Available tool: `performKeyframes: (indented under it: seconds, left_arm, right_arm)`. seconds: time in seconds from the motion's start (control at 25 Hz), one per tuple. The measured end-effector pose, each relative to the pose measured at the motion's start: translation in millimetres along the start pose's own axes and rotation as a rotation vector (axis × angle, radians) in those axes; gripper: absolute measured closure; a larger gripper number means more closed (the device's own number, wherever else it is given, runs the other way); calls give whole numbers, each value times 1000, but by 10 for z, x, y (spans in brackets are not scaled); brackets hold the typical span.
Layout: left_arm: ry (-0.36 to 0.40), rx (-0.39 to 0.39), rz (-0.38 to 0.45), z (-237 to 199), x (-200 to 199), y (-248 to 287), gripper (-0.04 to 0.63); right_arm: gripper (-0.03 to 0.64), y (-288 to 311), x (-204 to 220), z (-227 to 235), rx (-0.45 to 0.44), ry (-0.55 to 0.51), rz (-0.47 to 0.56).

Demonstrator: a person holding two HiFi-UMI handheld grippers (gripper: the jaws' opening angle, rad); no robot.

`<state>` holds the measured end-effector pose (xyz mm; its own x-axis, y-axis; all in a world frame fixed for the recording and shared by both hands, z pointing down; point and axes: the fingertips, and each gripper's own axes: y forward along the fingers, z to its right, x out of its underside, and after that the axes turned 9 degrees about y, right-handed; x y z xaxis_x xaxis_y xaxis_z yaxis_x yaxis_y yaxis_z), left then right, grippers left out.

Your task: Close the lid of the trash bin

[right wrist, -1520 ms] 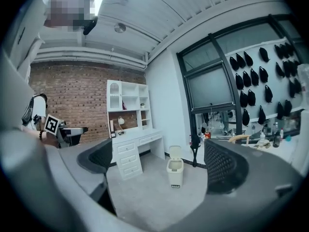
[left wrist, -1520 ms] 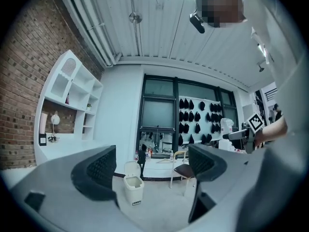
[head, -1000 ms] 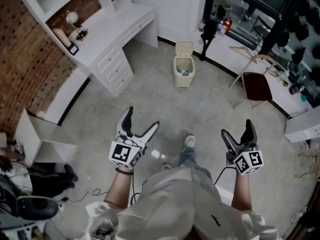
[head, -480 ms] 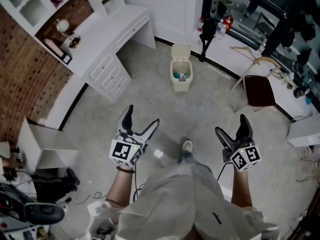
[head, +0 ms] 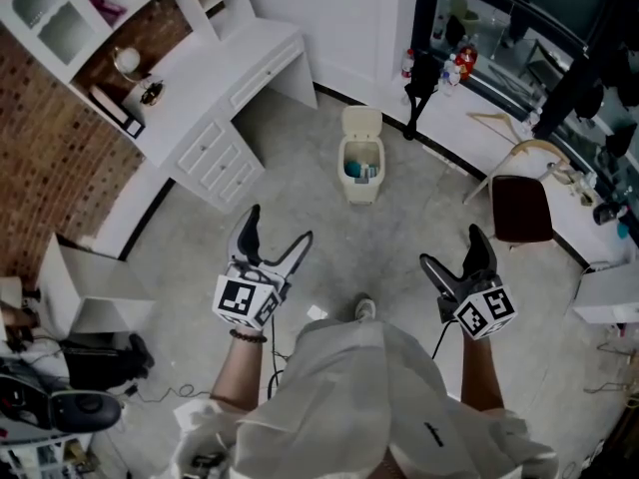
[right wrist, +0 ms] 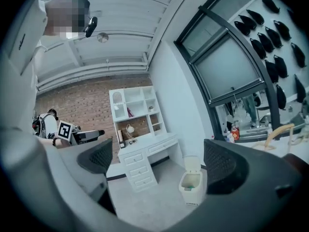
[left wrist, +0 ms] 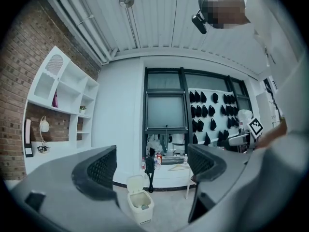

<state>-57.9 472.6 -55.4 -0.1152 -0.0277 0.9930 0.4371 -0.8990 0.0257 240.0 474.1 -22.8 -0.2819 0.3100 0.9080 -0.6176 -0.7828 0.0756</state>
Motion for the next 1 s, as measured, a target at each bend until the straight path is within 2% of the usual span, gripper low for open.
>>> performKeyframes:
  seconds: [0.28,0.64,1.0]
  left_arm:
    - [8,-13,-28,-43,-7,394,152]
    - [-4,20,-28,-214,119,983,152]
    - [-33,62,-21,-936,472,1862,152]
  right_arm:
    - [41,243,-118,260,-47,24,3]
    - [41,604,-250,583,-35,20,-3]
    - [41,1553,-327,887,4,-1,-25]
